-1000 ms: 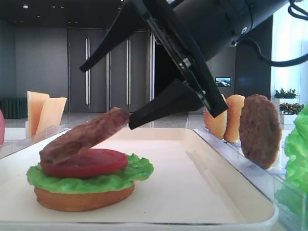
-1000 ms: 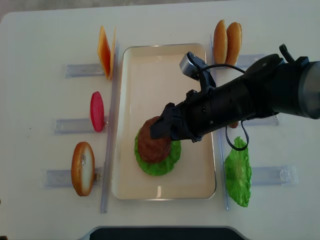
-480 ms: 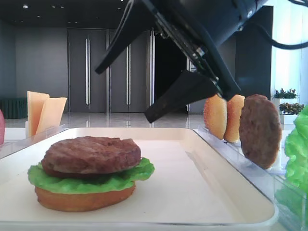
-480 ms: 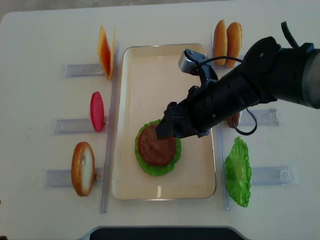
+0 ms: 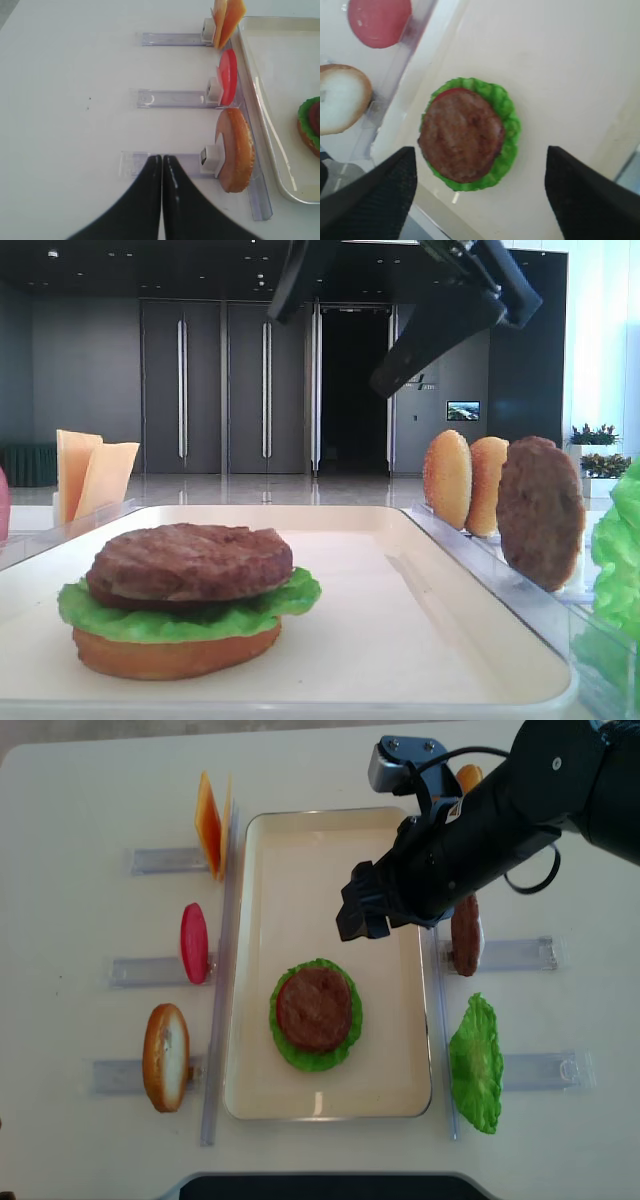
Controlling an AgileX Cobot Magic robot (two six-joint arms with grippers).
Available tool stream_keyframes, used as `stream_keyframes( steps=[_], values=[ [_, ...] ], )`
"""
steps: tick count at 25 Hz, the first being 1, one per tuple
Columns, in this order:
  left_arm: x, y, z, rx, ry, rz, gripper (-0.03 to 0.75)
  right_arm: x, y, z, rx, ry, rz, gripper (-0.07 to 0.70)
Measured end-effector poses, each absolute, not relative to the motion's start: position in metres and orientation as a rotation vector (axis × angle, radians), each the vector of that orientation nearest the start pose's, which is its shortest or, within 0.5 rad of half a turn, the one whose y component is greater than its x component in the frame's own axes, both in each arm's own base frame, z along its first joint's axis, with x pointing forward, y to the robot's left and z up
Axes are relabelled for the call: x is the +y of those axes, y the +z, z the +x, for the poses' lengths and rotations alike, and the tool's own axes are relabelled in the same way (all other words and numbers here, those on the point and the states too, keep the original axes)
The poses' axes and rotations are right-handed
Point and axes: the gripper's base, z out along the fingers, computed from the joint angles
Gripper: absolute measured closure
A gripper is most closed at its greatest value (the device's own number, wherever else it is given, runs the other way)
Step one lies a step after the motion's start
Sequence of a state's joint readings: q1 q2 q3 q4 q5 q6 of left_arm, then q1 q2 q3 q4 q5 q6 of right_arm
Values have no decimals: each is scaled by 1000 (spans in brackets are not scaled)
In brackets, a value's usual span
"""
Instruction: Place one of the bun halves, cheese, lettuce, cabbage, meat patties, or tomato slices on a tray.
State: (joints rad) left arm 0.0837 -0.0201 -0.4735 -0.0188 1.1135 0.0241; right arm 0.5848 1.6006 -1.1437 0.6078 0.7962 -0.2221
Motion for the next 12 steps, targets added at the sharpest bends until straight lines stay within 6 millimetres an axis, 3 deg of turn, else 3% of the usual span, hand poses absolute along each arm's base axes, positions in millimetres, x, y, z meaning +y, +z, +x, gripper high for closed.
stream_keyframes(
  steps=[9,12],
  values=[
    [-2,266,-7,2103,42,-61,719,190,308,276,2710,318,-538,95],
    [-2,266,-7,2103,42,-61,719,185,328,280,2699,232,-492,95]
  ],
)
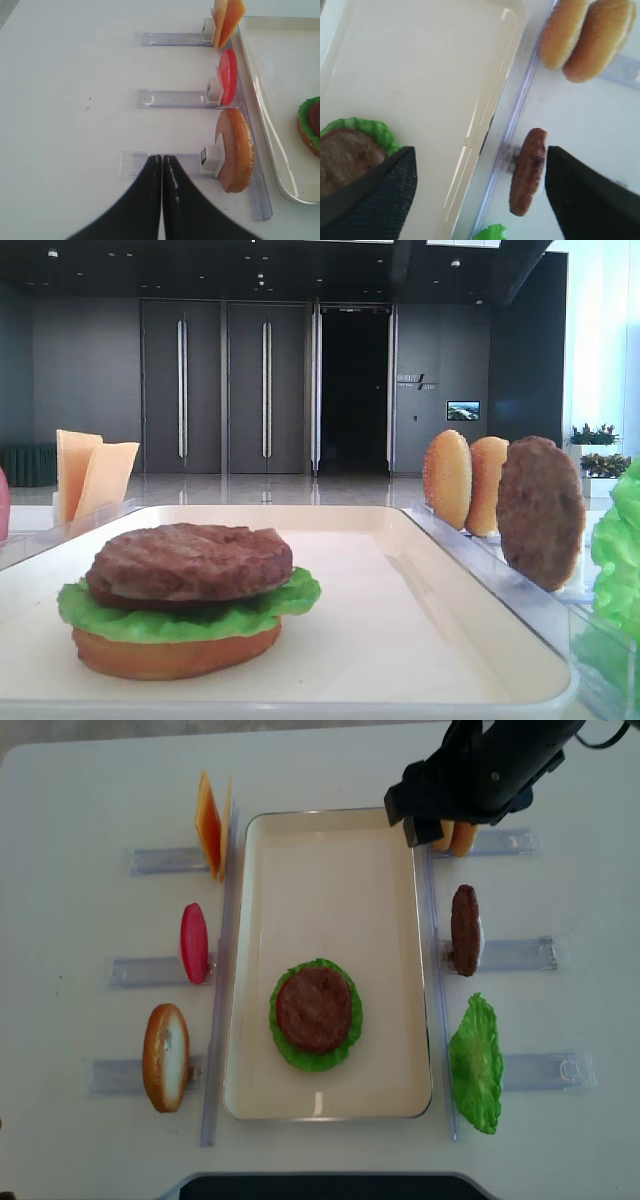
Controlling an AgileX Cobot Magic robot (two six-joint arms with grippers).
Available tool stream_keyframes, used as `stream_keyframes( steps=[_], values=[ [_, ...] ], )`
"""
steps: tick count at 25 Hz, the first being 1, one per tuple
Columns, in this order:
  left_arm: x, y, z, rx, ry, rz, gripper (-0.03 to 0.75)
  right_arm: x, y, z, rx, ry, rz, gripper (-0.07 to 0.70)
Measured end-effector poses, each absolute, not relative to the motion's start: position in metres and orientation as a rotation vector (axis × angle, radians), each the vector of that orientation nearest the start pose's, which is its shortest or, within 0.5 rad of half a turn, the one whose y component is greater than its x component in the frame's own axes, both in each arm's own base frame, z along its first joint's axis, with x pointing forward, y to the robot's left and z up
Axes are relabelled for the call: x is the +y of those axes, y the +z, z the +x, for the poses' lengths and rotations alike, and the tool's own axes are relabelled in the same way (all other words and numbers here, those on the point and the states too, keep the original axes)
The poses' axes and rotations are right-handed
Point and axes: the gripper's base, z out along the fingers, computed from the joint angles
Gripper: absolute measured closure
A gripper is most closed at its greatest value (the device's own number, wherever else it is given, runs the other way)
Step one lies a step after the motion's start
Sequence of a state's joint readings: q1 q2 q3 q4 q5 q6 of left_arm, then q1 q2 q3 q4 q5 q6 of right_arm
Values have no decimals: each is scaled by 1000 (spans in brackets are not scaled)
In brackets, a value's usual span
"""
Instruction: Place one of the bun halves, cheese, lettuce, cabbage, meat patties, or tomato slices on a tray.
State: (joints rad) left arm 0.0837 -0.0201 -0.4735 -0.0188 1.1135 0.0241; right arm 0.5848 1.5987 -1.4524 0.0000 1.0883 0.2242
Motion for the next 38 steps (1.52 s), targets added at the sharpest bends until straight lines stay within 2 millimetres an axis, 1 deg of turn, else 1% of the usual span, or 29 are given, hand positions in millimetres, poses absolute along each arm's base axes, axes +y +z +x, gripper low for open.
stream_keyframes(
  steps=[3,5,8,11,14,17,21,25,27,29,31,34,38],
  values=[
    [-2,266,-7,2103,42,-61,719,181,345,282,2678,175,-469,95],
    [-2,266,-7,2103,42,-61,719,178,352,283,2669,140,-450,95],
    [-2,266,-7,2103,42,-61,719,164,354,289,2688,88,-394,95],
    [-2,266,-7,2103,42,-61,719,132,353,304,2720,52,-250,96],
    [-2,266,-7,2103,42,-61,719,87,353,319,2733,10,-53,97],
    [-2,266,-7,2103,42,-61,719,45,353,328,2731,-26,129,97],
    [-2,266,-7,2103,42,-61,718,-4,353,331,2715,-68,331,97],
    [-2,266,-7,2103,42,-61,718,-43,353,328,2700,-114,454,97],
    [-2,266,-7,2103,42,-61,718,-58,353,326,2695,-131,494,97],
    [-2,266,-7,2103,42,-61,718,-68,353,324,2691,-144,526,97],
    [-2,266,-7,2103,42,-61,718,-72,353,323,2697,-159,505,97],
    [-2,266,-7,2103,42,-61,718,-71,355,322,2708,-161,415,97],
    [-2,266,-7,2103,42,-61,718,-65,364,319,2686,-98,278,97]
  ],
)
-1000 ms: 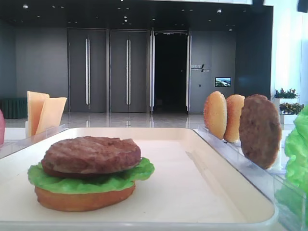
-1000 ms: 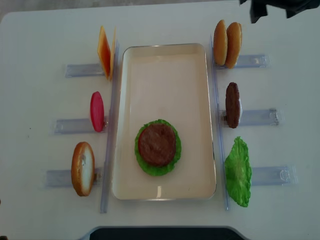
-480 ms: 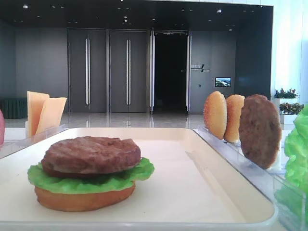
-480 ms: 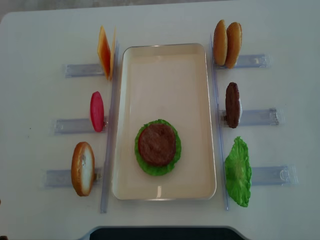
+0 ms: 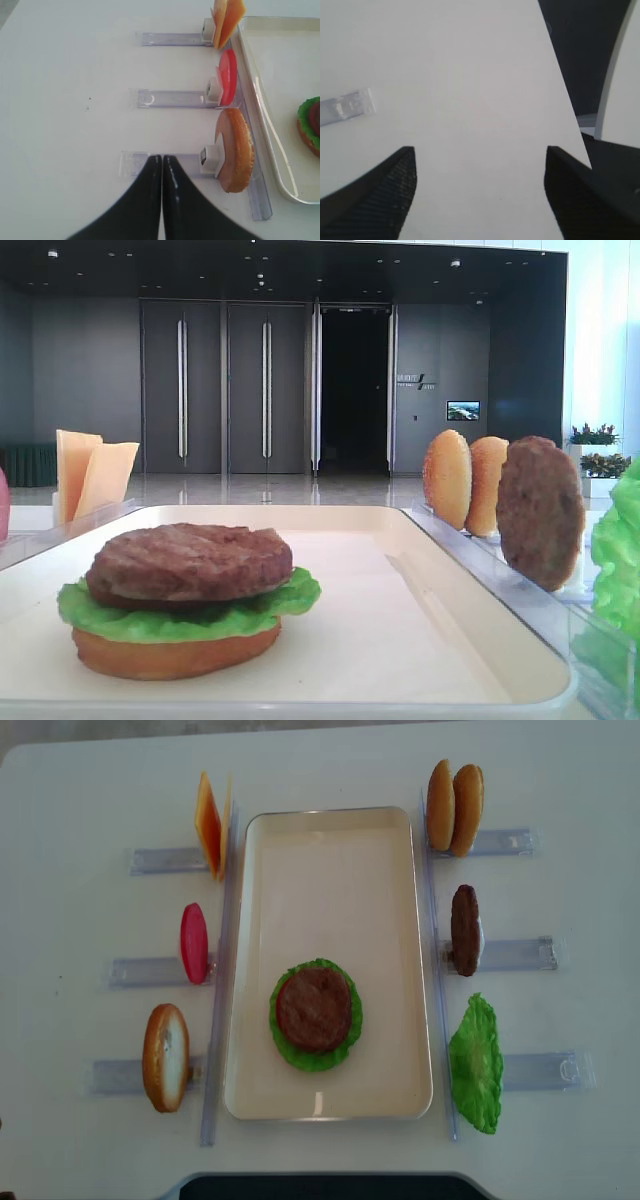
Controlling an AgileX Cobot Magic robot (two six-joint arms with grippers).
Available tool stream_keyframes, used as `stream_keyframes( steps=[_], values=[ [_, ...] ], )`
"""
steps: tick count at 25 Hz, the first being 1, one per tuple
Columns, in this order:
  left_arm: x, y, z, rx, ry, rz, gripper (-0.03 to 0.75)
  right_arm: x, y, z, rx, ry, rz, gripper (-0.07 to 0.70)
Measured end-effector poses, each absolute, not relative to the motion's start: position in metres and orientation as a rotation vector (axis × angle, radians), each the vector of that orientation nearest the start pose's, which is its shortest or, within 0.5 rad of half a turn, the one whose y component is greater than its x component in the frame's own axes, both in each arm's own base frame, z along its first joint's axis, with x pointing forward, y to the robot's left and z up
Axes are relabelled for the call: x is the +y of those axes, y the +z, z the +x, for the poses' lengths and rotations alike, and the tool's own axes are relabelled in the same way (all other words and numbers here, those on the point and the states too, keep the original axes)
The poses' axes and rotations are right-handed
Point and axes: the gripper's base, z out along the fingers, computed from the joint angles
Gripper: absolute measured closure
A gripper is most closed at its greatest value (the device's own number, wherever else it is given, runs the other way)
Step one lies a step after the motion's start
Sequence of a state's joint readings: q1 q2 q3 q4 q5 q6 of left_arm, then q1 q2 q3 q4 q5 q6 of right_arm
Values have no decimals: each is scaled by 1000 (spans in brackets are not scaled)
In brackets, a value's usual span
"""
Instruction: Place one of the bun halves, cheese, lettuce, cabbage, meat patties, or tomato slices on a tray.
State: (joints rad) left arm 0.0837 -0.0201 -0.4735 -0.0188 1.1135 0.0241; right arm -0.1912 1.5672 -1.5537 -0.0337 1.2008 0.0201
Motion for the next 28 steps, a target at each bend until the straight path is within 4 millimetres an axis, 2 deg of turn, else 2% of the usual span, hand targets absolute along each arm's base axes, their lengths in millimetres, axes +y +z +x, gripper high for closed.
stream_keyframes(
  steps=[7,12,15,20,24,26,27,28],
  values=[
    [-2,266,-7,2103,42,-61,718,-62,370,315,2667,-79,220,97],
    [-2,266,-7,2103,42,-61,718,-57,397,293,2580,-86,220,97],
    [-2,266,-7,2103,42,-61,718,-52,420,269,2485,-96,210,97],
    [-2,266,-7,2103,42,-61,718,-36,449,215,2344,-125,156,97],
    [-2,266,-7,2103,42,-61,718,-22,460,169,2239,-121,106,97],
    [-2,266,-7,2103,42,-61,718,-19,459,147,2196,-125,96,97],
    [-2,266,-7,2103,42,-61,718,-17,459,129,2159,-131,92,97],
    [-2,266,-7,2103,42,-61,718,-17,454,122,2155,-134,91,97]
  ],
)
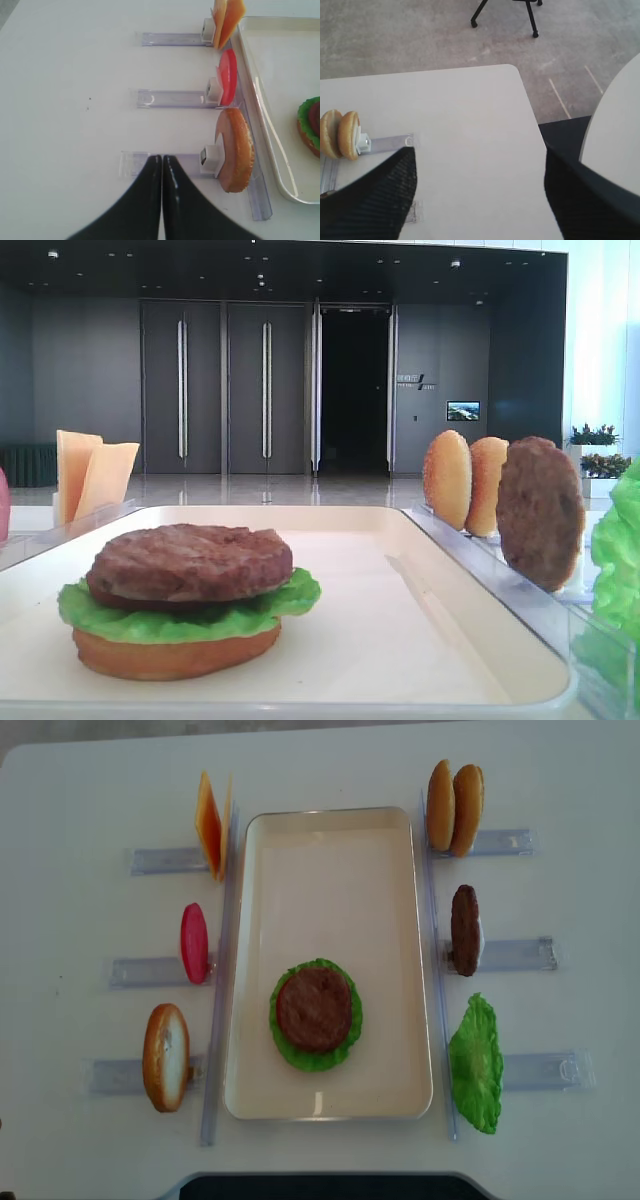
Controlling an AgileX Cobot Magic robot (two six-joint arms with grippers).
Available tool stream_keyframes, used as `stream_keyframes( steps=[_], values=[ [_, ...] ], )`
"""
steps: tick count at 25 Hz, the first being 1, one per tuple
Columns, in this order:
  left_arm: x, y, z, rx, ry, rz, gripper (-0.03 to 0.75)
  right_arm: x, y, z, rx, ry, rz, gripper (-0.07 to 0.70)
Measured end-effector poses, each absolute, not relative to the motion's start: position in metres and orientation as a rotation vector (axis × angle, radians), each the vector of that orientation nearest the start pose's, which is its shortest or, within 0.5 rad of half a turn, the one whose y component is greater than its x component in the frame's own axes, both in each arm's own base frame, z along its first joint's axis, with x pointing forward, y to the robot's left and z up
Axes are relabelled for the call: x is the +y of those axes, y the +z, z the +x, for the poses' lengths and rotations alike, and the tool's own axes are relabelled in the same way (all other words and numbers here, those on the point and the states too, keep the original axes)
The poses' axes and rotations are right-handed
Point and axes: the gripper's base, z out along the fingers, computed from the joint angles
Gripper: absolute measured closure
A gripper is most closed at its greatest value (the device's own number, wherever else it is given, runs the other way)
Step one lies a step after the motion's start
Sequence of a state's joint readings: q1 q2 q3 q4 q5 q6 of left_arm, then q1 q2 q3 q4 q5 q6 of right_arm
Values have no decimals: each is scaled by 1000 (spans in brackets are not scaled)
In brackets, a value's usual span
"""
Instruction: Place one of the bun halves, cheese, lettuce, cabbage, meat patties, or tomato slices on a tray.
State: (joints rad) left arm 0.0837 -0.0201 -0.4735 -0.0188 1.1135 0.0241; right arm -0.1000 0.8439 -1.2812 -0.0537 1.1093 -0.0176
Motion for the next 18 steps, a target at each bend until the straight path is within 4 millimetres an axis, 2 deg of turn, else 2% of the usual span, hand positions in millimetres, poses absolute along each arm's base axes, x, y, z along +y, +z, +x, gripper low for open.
stream_keyframes(
  steps=[3,9,18],
  values=[
    [-2,266,-7,2103,42,-61,718,-15,439,95,2110,-157,88,97],
    [-2,266,-7,2103,42,-61,718,-12,395,58,2069,-169,83,97],
    [-2,266,-7,2103,42,-61,718,-5,331,24,2104,-118,86,97]
  ],
)
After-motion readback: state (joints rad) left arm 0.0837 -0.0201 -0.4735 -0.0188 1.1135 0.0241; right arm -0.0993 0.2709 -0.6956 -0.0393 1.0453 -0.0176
